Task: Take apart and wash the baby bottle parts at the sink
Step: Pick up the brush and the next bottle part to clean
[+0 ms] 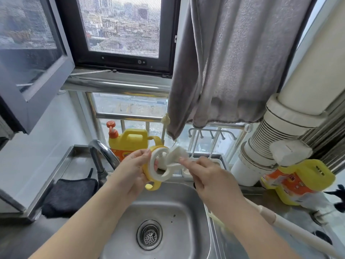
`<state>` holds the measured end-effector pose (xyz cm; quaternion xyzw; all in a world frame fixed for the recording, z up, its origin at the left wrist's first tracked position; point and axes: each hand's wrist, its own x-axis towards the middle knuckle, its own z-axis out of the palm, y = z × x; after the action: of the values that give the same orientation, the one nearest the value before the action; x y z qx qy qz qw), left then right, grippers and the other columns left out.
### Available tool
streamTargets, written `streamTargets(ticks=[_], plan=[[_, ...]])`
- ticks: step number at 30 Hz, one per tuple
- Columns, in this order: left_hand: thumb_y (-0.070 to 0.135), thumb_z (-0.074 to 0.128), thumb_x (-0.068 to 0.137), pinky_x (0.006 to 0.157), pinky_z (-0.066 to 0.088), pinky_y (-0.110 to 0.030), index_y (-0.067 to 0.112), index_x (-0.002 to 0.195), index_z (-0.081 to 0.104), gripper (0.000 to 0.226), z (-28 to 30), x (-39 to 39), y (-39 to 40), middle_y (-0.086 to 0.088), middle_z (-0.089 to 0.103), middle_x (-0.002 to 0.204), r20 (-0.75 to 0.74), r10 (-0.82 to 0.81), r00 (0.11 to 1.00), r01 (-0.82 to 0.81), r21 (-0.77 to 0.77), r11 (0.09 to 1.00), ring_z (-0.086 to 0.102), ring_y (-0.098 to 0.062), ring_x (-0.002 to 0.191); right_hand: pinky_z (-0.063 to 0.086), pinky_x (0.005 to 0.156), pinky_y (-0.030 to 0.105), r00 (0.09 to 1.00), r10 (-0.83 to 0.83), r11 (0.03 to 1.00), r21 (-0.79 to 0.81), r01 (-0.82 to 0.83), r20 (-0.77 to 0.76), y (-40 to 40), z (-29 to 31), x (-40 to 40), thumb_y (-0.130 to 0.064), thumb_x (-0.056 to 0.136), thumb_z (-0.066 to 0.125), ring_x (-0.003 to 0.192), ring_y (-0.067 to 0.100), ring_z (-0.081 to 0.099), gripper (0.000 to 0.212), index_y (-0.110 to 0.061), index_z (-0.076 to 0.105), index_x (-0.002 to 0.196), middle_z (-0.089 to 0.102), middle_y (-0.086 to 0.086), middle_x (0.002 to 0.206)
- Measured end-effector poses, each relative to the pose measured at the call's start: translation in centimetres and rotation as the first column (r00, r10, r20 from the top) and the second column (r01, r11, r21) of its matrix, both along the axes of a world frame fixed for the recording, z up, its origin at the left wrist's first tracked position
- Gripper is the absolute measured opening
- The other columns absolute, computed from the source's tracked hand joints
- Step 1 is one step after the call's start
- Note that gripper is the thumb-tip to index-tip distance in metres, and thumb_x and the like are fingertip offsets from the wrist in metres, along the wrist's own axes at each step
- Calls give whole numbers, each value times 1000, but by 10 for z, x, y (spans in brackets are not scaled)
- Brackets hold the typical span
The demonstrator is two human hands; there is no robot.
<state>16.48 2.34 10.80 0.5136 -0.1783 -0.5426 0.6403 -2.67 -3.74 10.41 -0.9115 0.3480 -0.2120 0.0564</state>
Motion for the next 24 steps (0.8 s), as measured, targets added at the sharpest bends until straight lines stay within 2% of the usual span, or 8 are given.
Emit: streamTargets(ticks=[3, 6, 8, 11, 15, 19, 22, 24], plan=[[19, 50, 96, 91, 45, -51, 10, 99, 62, 15, 3, 8, -2, -14, 61, 94, -24, 68, 997, -69, -36, 997, 56, -28, 88, 37, 67, 21, 999, 40, 962, 272, -31, -27, 17, -16, -2, -34, 91, 30, 97, 14, 58, 49, -51, 42, 134, 53, -18, 107], [21, 49, 97, 103, 38, -54, 9, 101, 60, 17, 4, 11, -1, -15, 57, 101, -64, 84, 994, -87, -57, 995, 51, -30, 97, 37, 65, 20, 996, 54, 958, 277, -70, 64, 21, -24, 1, -33, 85, 31, 91, 10, 57, 51, -49, 51, 130, 56, -19, 101], [21, 49, 97, 103, 38, -53, 10, 99, 61, 17, 5, 14, -3, -16, 57, 98, -86, 106, 991, -113, -76, 991, 53, -31, 98, 43, 67, 25, 985, 20, 968, 243, -63, 174, 13, -22, 0, -30, 87, 37, 82, 8, 56, 47, -48, 53, 127, 57, -15, 91], [22, 49, 97, 100, 41, -53, 9, 103, 61, 19, 4, 13, -4, -16, 59, 101, -110, 104, 989, -112, -67, 992, 56, -31, 96, 43, 69, 19, 943, 30, 980, 174, -92, 332, 0, -15, -5, -26, 91, 44, 77, 3, 52, 42, -43, 54, 128, 55, -12, 81], [18, 46, 98, 75, 49, -42, 7, 104, 57, 17, 3, -1, -5, -10, 60, 82, -142, 62, 988, -73, -69, 995, 57, -19, 71, 40, 70, 18, 955, 29, 965, 241, -103, 295, 4, -21, 2, -26, 89, 42, 81, 2, 50, 55, -65, 36, 127, 55, -13, 82], [17, 45, 98, 74, 46, -43, 8, 113, 52, 19, -2, 6, -5, -11, 58, 84, -160, 71, 985, -83, -69, 994, 55, -22, 75, 36, 73, 5, 924, 139, 926, 284, -248, 355, 22, -29, 5, -24, 89, 46, 82, -10, 50, 48, -46, 47, 131, 54, -23, 81], [16, 45, 98, 73, 48, -43, 5, 111, 52, 18, -7, -3, -4, -12, 64, 82, -144, 3, 990, -9, -37, 999, 59, -24, 74, 38, 71, 9, 875, 22, 954, 252, -163, 484, 3, -17, 11, -30, 91, 47, 79, 2, 52, 43, -46, 49, 130, 58, -10, 79], [15, 50, 94, 76, 49, -45, 3, 115, 52, 25, -7, -9, -3, -19, 65, 95, -150, -43, 988, 38, -34, 999, 61, -28, 81, 39, 72, 11, 886, 0, 958, 254, -133, 464, -5, -8, 19, -29, 90, 46, 80, 4, 53, 45, -50, 44, 129, 58, -8, 81]])
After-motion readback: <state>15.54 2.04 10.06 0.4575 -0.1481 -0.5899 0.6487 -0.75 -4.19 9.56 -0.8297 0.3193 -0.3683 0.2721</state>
